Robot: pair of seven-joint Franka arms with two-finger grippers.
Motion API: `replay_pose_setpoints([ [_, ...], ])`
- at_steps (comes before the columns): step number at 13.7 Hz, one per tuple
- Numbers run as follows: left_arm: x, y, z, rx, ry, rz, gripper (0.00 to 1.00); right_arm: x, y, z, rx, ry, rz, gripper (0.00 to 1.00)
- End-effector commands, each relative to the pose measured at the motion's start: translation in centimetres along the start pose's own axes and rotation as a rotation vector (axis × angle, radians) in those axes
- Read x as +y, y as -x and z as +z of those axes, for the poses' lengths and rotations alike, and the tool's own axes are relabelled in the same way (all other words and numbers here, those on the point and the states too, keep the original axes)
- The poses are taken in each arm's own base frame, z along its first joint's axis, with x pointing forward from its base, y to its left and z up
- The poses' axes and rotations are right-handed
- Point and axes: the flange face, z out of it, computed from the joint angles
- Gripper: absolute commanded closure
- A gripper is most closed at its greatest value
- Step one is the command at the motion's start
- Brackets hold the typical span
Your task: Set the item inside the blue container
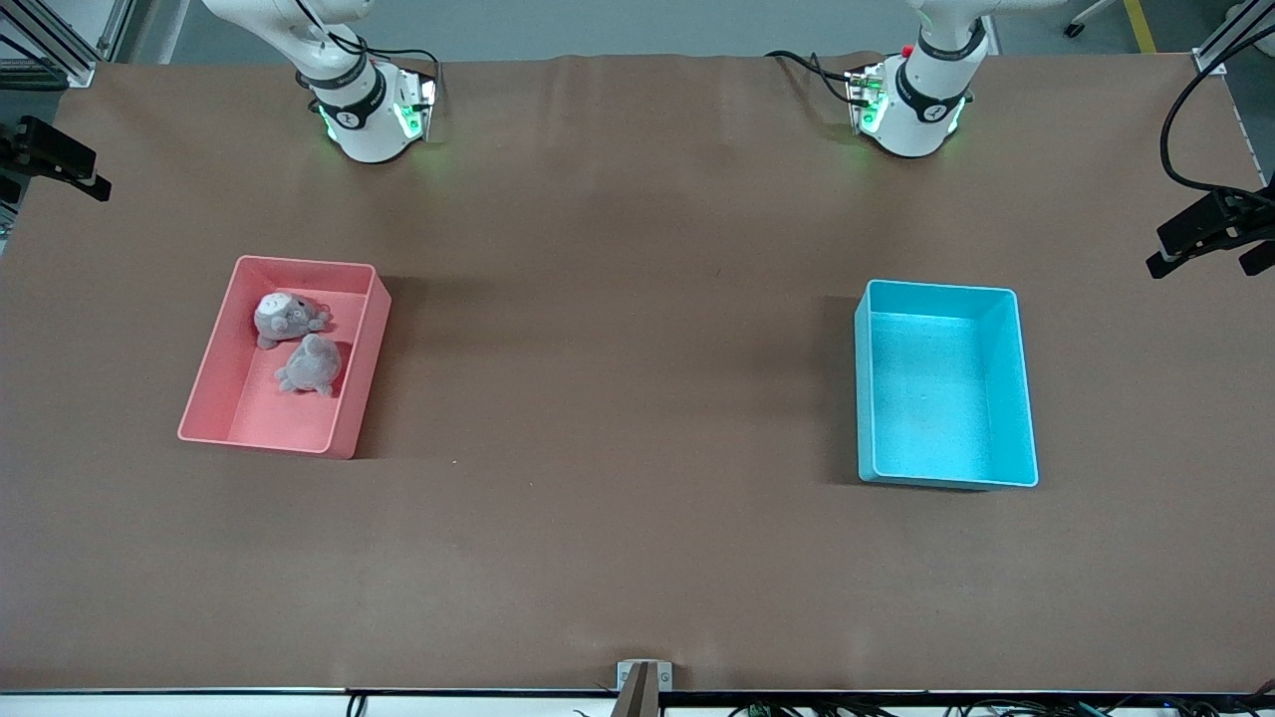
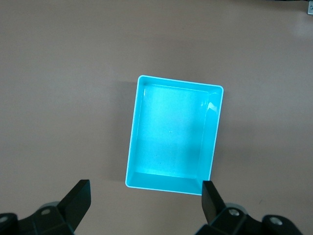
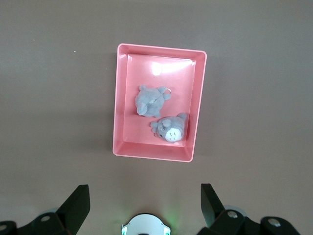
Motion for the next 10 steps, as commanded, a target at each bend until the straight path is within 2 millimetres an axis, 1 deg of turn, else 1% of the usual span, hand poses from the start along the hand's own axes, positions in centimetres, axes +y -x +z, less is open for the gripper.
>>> replay_pose_setpoints([
  [1, 0.2, -0.2, -0.5, 0.012, -0.016, -0.006, 0.0, -0.2, 0.7, -0.7, 0.02, -0.016, -0.007, 0.0],
  [4, 0.2, -0.2, -0.5, 0.012, -0.016, -0.006, 0.0, 0.0, 0.5, -0.6, 0.016, -0.016, -0.004, 0.0],
  [6, 0.2, -0.2, -0.5, 0.012, -0.016, -0.006, 0.0, 0.0, 0.4, -1.4, 0.034, -0.012, -0.006, 0.0],
  [9, 0.2, -0.2, -0.5, 0.012, -0.016, -0.006, 0.0, 0.7, -1.5, 0.8, -0.012, -0.001, -0.004, 0.0],
  [10, 0.2, -0.2, -0.5, 0.012, -0.016, -0.007, 0.0, 1.0, -2.8, 2.5, -0.042, -0.002, 0.005, 0.0],
])
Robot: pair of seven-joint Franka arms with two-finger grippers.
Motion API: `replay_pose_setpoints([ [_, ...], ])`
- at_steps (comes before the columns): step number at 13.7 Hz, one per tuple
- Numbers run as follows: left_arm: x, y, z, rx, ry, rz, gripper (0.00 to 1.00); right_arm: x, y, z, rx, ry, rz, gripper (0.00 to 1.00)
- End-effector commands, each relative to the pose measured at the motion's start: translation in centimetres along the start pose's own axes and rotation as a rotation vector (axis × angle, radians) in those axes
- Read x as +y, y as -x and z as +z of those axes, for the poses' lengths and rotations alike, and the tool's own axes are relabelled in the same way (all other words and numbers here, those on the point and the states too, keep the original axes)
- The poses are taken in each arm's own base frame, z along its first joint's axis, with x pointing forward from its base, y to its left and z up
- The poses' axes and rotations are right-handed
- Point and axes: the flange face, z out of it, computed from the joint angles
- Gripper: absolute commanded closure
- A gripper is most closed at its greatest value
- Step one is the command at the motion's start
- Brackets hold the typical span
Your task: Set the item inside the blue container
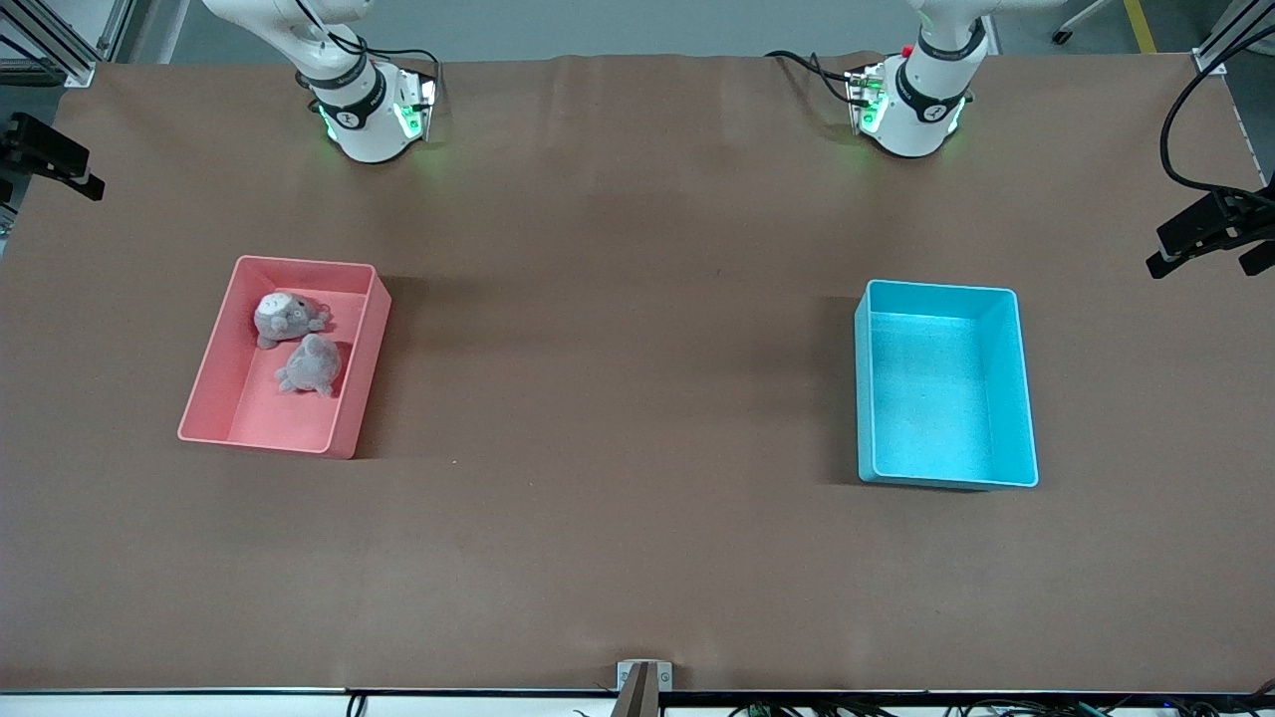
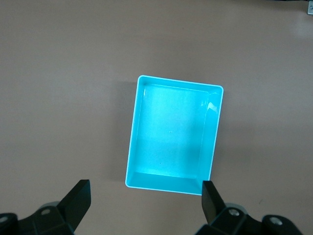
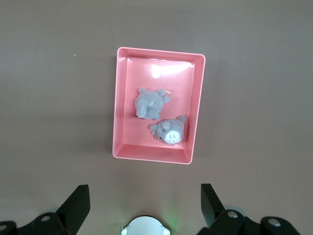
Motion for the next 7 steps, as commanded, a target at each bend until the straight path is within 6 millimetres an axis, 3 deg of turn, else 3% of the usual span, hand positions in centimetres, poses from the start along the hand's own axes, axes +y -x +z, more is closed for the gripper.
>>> replay_pose_setpoints([
  [1, 0.1, -0.2, -0.5, 0.012, -0.016, -0.006, 0.0, 0.9, -3.0, 3.3, -0.051, -0.001, 0.001, 0.0],
  [4, 0.2, -0.2, -0.5, 0.012, -0.016, -0.006, 0.0, 1.4, -4.9, 5.4, -0.058, -0.003, 0.009, 0.0],
  [7, 0.3, -0.2, -0.5, 0.012, -0.016, -0.005, 0.0, 2.0, -7.2, 9.6, -0.14, 0.001, 0.017, 0.0],
])
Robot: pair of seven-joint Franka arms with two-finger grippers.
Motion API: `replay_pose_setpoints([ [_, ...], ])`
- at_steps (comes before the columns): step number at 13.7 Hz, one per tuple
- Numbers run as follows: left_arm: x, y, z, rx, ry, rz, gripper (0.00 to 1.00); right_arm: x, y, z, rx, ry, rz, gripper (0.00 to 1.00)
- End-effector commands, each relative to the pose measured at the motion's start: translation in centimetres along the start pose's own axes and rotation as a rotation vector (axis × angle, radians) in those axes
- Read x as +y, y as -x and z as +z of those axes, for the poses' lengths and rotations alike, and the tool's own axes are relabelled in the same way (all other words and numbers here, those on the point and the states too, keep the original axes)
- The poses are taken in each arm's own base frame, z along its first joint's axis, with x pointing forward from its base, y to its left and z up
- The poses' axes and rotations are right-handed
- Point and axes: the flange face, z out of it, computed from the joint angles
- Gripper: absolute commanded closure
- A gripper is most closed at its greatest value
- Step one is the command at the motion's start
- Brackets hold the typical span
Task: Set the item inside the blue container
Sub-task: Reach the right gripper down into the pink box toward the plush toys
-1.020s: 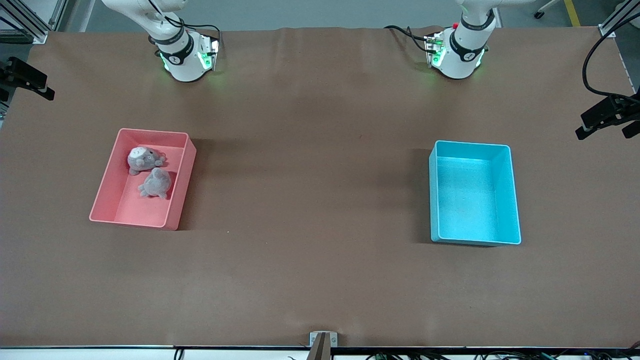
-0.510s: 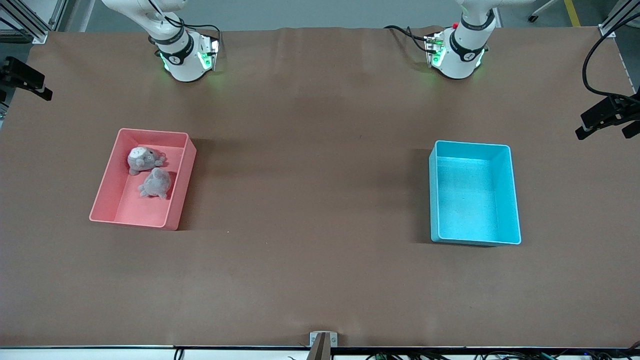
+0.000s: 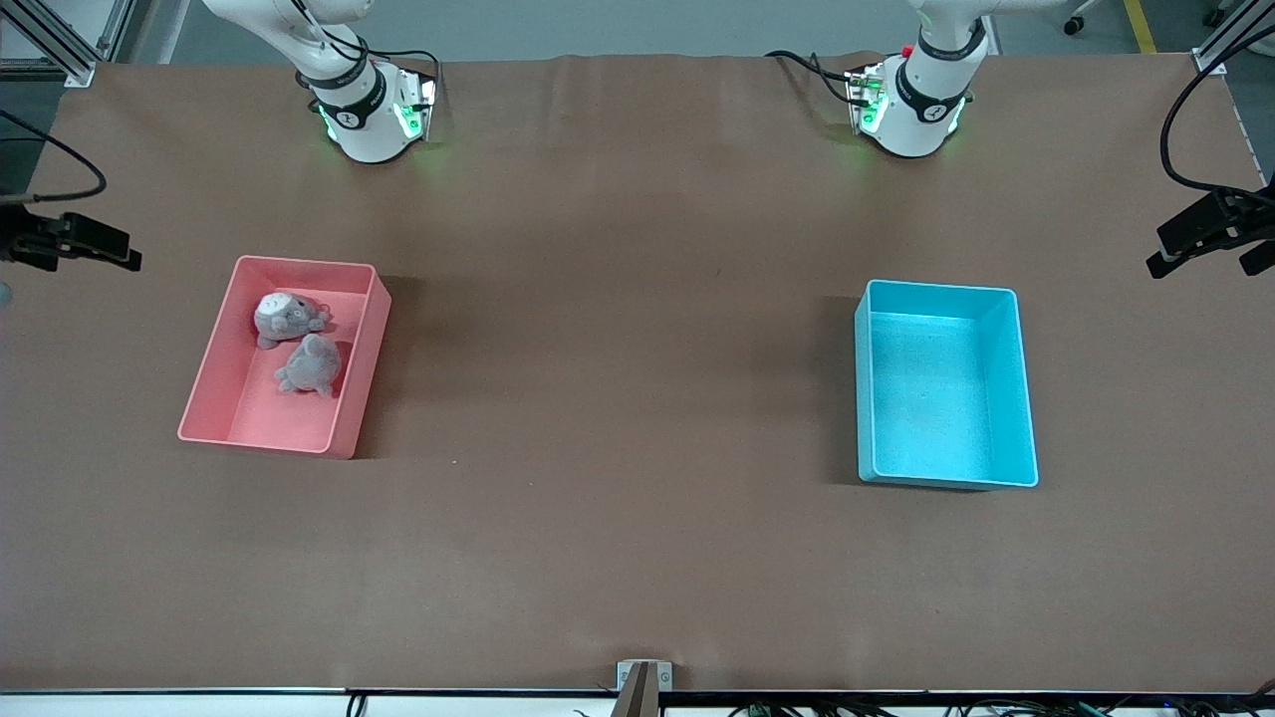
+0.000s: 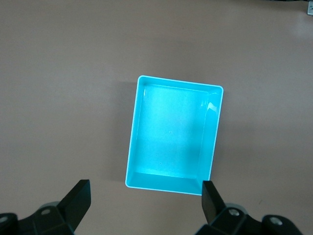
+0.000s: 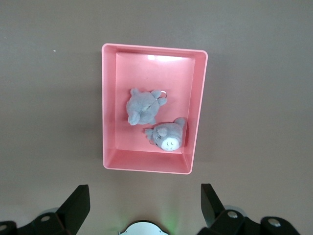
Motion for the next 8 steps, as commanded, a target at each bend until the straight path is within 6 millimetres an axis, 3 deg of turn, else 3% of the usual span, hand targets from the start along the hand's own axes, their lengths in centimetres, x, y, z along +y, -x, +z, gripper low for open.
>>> replay_pose_setpoints([
  [1, 0.2, -0.2, -0.4, 0.013, -0.016, -0.006, 0.0, 1.0, -2.2, 3.1, -0.065, -0.002, 0.0, 0.0],
  [4, 0.3, -0.2, -0.4, 0.011, -0.016, -0.003, 0.0, 2.2, -3.5, 7.1, -0.118, -0.012, 0.026, 0.0],
  [8, 0.3, -0.2, -0.4, 0.011, -0.015, -0.005, 0.0, 1.7, -3.9, 16.8, -0.104, -0.024, 0.085, 0.0],
])
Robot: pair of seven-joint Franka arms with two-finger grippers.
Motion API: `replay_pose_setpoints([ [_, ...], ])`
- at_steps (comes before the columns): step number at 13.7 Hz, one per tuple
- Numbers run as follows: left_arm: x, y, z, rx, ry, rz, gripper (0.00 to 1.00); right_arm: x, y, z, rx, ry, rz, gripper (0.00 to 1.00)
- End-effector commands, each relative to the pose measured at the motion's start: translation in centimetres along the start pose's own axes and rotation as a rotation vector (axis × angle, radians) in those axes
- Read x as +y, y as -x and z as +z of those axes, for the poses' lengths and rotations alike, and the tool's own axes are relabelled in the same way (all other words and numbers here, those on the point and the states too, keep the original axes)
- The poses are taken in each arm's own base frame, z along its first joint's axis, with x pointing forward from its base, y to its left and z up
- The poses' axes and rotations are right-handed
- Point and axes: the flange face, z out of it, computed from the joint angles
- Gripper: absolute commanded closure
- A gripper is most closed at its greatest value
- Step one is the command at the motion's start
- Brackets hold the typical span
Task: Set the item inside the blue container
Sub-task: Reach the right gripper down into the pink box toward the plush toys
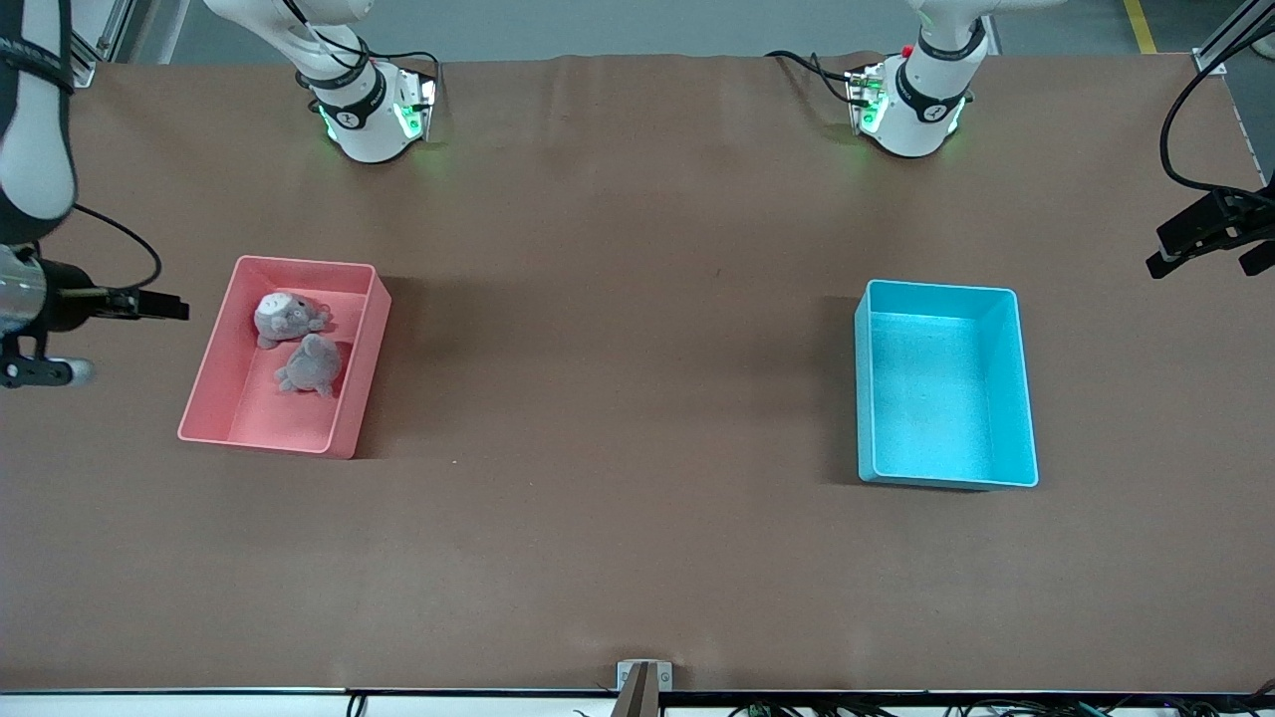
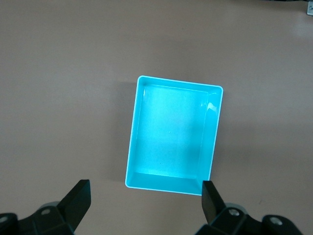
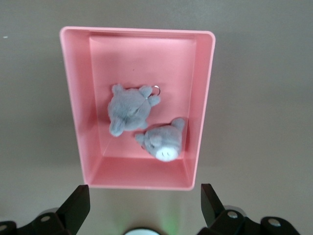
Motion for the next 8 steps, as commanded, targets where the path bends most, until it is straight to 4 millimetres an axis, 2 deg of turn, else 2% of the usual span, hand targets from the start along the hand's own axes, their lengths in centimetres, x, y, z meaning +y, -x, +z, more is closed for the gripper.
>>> replay_pose_setpoints([
  [1, 0.3, -0.1, -0.4, 0.011, -0.015, -0.006, 0.0, -0.3, 0.7, 6.6, 0.019, -0.024, 0.041, 0.0],
  [6, 0.3, -0.1, -0.4, 0.011, -0.015, -0.006, 0.0, -0.1, 2.6, 16.1, 0.013, -0.057, 0.085, 0.0],
  [8, 0.3, -0.2, -0.4, 0.012, -0.015, -0.006, 0.0, 0.7, 3.7, 18.9, 0.039, -0.058, 0.105, 0.0],
])
